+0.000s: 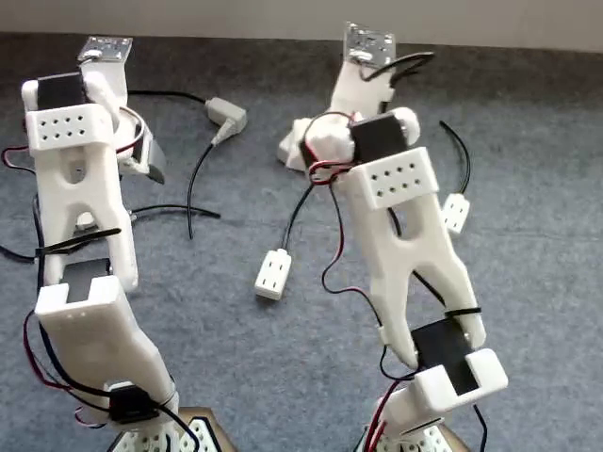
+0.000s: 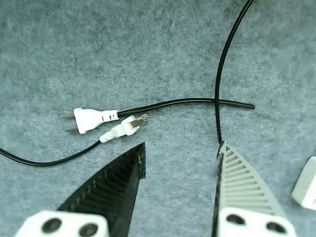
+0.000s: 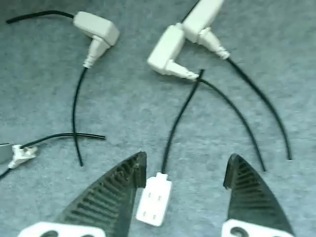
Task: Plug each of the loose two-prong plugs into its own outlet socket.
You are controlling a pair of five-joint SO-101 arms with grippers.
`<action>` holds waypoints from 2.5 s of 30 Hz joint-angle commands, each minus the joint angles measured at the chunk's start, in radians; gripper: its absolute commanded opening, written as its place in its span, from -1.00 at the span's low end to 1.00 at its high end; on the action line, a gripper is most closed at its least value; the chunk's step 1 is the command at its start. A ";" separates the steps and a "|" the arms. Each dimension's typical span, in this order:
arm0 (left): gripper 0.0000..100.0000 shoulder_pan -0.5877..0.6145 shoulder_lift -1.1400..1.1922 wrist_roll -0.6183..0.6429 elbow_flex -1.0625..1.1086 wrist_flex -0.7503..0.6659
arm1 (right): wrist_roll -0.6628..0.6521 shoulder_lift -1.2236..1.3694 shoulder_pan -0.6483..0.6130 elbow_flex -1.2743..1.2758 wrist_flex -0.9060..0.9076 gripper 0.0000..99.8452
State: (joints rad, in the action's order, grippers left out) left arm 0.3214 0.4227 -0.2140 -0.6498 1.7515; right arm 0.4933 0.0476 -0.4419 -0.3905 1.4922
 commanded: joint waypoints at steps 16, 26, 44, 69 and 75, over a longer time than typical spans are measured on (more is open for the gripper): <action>-0.54 0.213 -0.008 -1.185 -0.030 0.002 | -0.391 -0.038 0.309 0.179 0.228 -0.49; -0.54 0.177 0.105 -1.260 0.059 0.002 | -0.388 -0.041 0.340 0.213 0.228 -0.49; -0.54 0.148 0.282 -1.258 0.053 -0.120 | -0.390 -0.041 0.341 0.214 0.254 -0.49; -0.77 0.142 0.351 -1.263 -0.018 -0.110 | -0.393 -0.036 0.341 0.214 0.254 -0.49; -0.98 0.122 0.421 -1.258 -0.018 -0.112 | -0.394 -0.036 0.341 0.214 0.254 -0.49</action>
State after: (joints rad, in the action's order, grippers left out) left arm 0.4764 0.8447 -1.3725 -0.6360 1.6379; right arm 0.1128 0.0476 -0.1105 -0.1741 1.7162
